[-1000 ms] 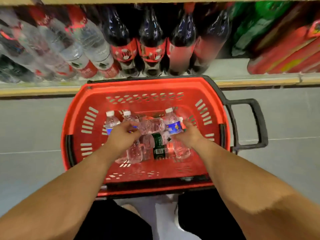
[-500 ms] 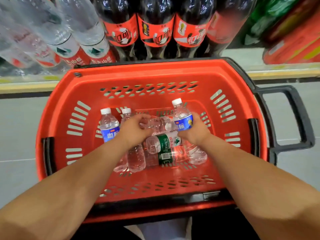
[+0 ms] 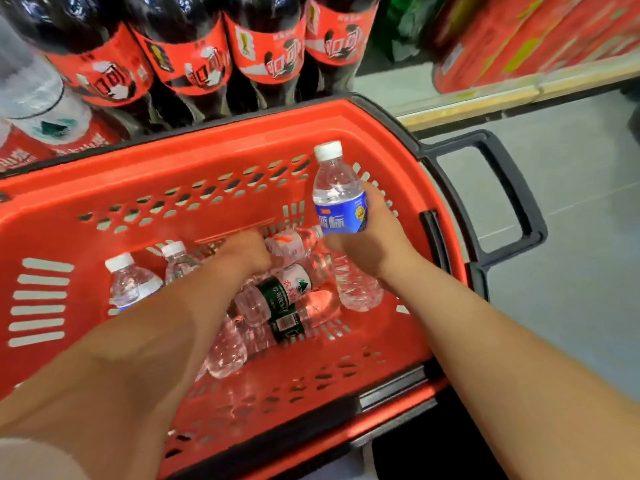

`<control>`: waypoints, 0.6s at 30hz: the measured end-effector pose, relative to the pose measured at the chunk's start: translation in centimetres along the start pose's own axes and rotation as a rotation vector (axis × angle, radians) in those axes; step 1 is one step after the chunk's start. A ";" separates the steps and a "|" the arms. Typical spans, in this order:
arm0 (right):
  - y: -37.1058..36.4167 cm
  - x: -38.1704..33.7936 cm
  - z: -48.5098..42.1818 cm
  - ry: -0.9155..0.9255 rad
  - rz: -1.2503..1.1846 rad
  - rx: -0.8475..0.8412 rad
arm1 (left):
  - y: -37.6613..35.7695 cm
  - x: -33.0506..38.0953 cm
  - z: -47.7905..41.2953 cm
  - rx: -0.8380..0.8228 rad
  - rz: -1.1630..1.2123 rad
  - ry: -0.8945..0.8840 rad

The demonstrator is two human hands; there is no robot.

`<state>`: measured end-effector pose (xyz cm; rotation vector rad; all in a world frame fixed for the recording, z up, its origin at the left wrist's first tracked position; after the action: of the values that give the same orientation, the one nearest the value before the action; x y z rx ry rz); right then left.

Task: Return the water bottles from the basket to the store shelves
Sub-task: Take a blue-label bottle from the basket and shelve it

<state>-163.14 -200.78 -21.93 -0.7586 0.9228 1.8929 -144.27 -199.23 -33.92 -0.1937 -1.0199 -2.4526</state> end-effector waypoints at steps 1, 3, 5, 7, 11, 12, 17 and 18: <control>0.0 0.2 -0.1 -0.006 -0.022 -0.003 | 0.0 0.1 -0.3 -0.022 -0.032 0.001; 0.1 0.4 -0.3 0.015 -0.007 -0.004 | -0.1 0.5 -0.7 -0.057 -0.066 0.026; -0.3 0.2 -0.3 0.041 0.037 -0.017 | 0.0 1.3 -0.5 -0.069 -0.133 0.055; -0.9 0.4 -0.5 0.057 -0.038 -0.055 | 0.0 1.4 -0.4 -0.051 -0.173 0.089; -0.9 0.1 0.0 0.073 -0.098 -0.093 | 0.6 0.8 1.3 -0.073 -0.084 0.050; -0.5 -0.2 0.5 0.056 -0.106 -0.112 | 1.0 0.6 2.4 -0.079 -0.021 0.043; 2.3 -4.2 4.8 -0.096 -0.168 -0.113 | 4.9 1.2 12.3 0.015 0.579 0.062; 2.7 -5.4 5.9 -0.121 -0.175 -0.104 | 6.1 1.7 15.1 0.051 0.679 0.085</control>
<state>-164.07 -199.20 -13.72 -0.7526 0.6653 1.8215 -143.56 -193.06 -18.76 -0.3498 -0.8068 -1.8016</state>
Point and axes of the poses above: each hand's wrist, its own z-axis away from the middle knuckle, its own y-axis out of the back of the hand, x = y × z, the point moved 4 cm from there along -z, towards the middle knuckle, and after that the axes turned 4 degrees about -y, right-handed, at the moved point
